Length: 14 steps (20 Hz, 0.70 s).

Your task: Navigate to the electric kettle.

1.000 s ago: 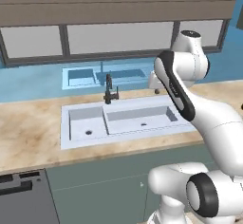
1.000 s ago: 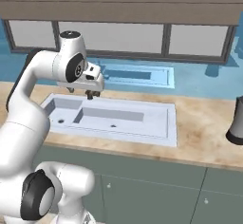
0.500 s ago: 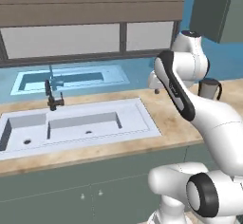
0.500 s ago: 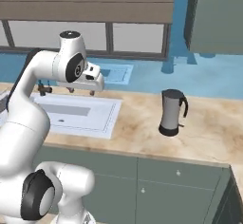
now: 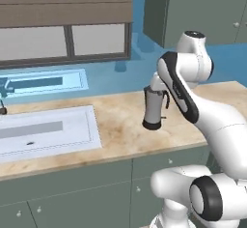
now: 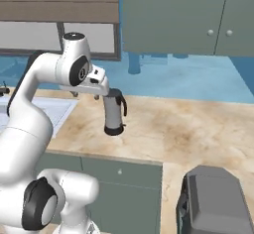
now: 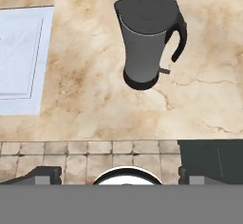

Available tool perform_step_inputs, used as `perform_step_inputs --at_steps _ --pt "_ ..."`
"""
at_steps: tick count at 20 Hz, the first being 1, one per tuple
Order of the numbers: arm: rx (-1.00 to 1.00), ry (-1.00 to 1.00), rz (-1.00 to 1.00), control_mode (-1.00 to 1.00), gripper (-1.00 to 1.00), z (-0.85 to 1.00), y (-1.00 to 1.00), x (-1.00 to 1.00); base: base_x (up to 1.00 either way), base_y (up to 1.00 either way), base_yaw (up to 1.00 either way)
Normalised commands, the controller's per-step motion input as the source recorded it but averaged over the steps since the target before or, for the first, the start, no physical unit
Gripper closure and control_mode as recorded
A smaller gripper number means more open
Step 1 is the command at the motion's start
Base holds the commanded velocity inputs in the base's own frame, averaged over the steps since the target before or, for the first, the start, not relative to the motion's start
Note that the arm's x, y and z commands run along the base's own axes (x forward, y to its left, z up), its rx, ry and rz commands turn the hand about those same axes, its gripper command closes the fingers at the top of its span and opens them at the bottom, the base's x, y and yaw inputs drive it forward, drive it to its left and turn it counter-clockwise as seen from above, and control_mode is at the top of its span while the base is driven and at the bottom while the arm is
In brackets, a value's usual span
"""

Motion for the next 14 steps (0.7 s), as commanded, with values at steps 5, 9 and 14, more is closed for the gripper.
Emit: perform_step_inputs --at_steps 5,9,14 --pt "0.0 0.0 0.0 1.0 -1.0 0.0 0.0 0.0 0.03 -0.01 0.0" --pt "0.0 0.0 0.0 1.0 -1.0 0.0 0.0 0.0 0.08 -0.18 0.0" --pt "0.0 0.0 0.0 1.0 -1.0 0.0 0.0 0.0 0.39 -0.35 -0.03"
